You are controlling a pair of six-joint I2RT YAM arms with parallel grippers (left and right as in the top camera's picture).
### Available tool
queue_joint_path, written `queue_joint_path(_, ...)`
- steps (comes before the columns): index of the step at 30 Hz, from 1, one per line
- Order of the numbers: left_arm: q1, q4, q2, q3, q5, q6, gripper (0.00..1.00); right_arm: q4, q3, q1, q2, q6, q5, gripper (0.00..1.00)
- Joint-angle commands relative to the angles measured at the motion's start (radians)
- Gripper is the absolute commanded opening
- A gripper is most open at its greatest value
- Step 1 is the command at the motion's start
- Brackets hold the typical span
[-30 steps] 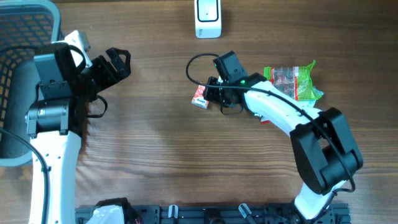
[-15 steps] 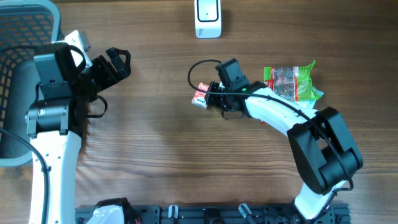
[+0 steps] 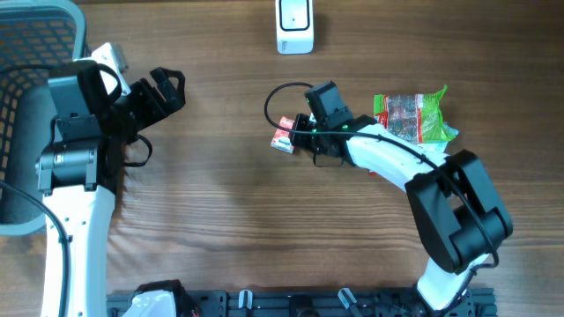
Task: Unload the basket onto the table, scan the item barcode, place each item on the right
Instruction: 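Carry the red pack up to the white scanner window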
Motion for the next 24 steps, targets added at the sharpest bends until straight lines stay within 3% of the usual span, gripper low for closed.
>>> queue_joint_path(1, 0.005, 0.003, 0.003, 0.000, 0.015, 0.020, 1.00, -0.019, -0.015, 0.000, 0.028, 0.032, 0.026, 0.24)
queue_joint_path(16, 0.005, 0.003, 0.003, 0.000, 0.015, 0.020, 1.00, 0.070, -0.082, 0.002, 0.028, 0.076, 0.057, 0.23)
queue_joint_path(17, 0.005, 0.003, 0.003, 0.000, 0.015, 0.020, 1.00, 0.061, -0.082, 0.002, 0.028, 0.076, 0.079, 0.17)
queue_joint_path(23, 0.005, 0.003, 0.003, 0.000, 0.015, 0.020, 1.00, 0.039, -0.082, 0.002, 0.029, 0.073, 0.119, 0.15)
queue_joint_path(24, 0.005, 0.003, 0.003, 0.000, 0.015, 0.020, 1.00, 0.040, -0.082, 0.000, 0.029, 0.074, 0.114, 0.08)
